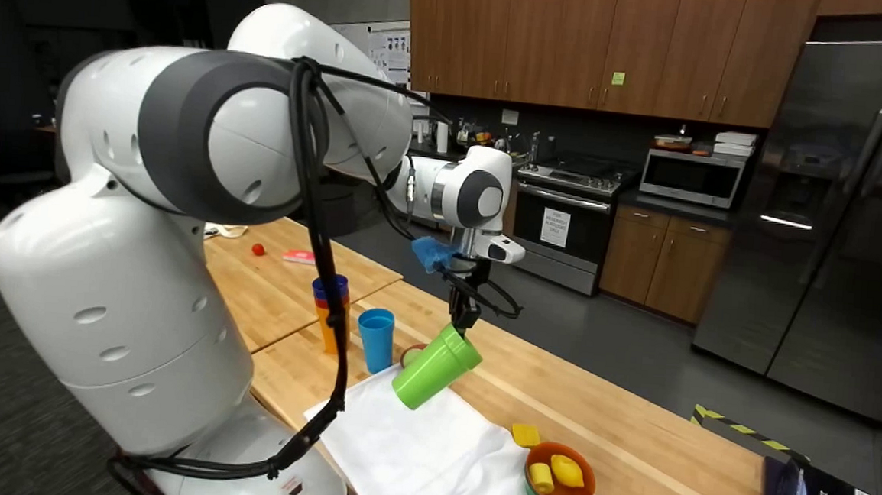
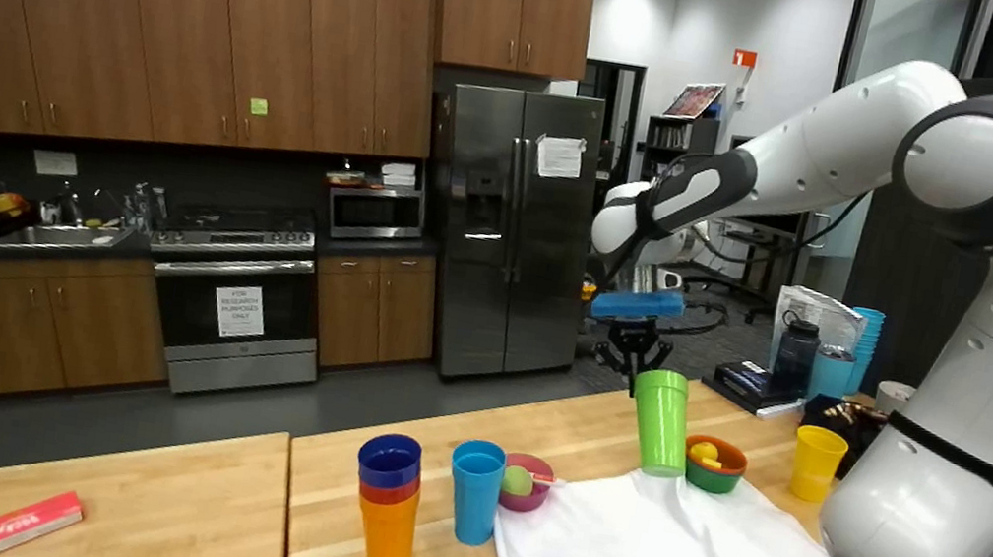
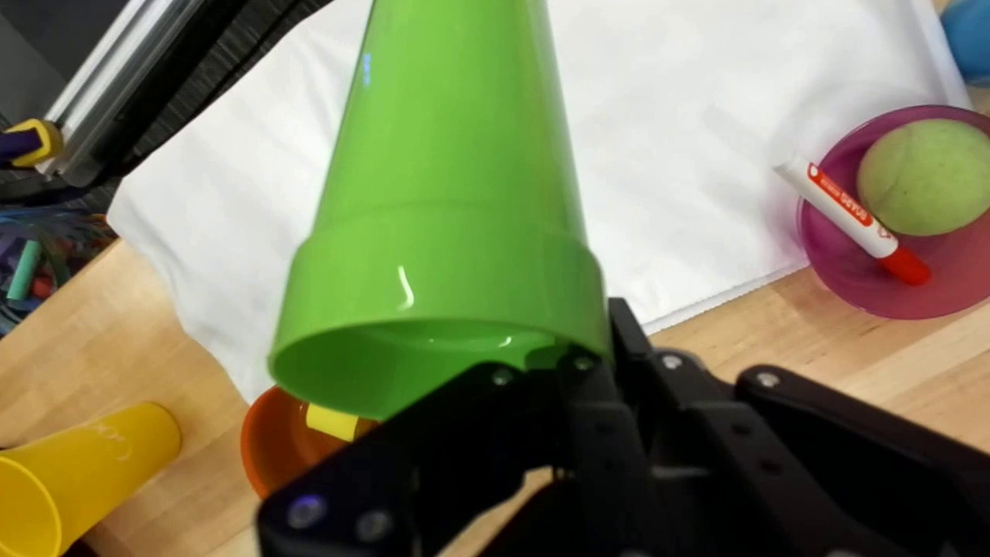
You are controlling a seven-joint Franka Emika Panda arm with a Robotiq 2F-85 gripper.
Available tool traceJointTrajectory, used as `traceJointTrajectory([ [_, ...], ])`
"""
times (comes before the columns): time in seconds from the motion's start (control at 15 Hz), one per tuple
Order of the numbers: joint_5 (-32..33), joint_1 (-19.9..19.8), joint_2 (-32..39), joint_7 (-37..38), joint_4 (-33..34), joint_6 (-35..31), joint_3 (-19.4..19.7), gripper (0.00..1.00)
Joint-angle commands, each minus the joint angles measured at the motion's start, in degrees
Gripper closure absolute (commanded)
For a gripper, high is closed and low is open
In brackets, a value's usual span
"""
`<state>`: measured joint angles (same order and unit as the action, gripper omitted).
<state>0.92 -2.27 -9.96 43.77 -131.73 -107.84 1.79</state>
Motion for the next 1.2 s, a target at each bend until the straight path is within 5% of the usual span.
traceJointTrajectory([
  [0.0, -0.1, -0.7, 0.0, 0.0, -0.1, -0.1, -0.8, 0.93],
  [0.47, -0.1, -0.8, -0.1, 0.0, -0.6, -1.1, -0.8, 0.98],
  [1.13, -0.7, -1.0, -1.1, 0.6, -9.8, -28.3, -1.1, 0.98],
])
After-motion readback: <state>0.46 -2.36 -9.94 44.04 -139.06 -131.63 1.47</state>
